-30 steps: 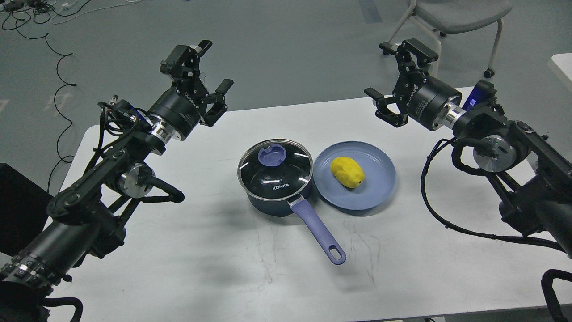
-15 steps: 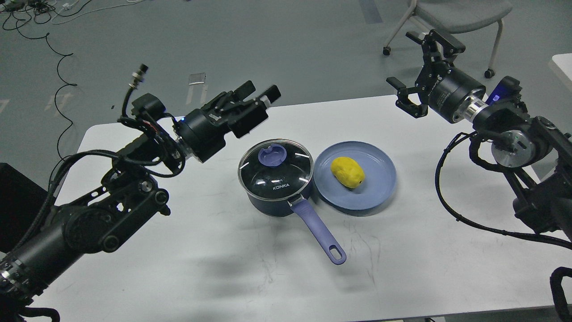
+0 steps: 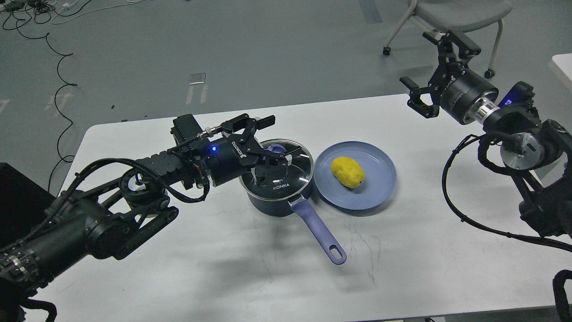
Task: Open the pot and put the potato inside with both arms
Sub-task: 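Move the left gripper to the purple knob of the glass lid and grasp it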
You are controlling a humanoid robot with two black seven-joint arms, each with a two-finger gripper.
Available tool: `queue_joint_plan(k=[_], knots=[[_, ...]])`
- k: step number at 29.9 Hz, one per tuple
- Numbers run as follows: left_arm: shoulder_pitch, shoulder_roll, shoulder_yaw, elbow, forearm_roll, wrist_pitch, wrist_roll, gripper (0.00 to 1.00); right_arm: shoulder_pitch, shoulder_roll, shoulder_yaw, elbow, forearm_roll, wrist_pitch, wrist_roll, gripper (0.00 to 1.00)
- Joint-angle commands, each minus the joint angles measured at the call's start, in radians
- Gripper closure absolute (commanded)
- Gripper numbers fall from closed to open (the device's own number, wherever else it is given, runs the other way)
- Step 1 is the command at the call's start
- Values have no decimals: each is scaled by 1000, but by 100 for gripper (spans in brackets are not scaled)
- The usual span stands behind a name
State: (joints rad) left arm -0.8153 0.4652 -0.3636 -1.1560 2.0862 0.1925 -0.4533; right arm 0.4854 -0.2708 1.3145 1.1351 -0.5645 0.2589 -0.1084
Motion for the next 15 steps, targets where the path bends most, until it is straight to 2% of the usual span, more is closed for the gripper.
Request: queue_joint_plan(k=[1,3,7,9,15], knots=[[-2,0,26,50,6,4,-14,2,-2,-1,2,0,0,-3,1,0],[4,0,35,58,6,7,-35,2,-4,-1,2,0,0,-7,3,0],[10,-5,40,110,8,18,-35,2,-7,1,2,0,0,-7,3,0],[5,-26,63,156,0,54,-35,2,-10,1,2,2,0,-7,3,0],[-1,-28,101,162,2,74,-35,2,-21,1,2,2,0,-7,3,0]])
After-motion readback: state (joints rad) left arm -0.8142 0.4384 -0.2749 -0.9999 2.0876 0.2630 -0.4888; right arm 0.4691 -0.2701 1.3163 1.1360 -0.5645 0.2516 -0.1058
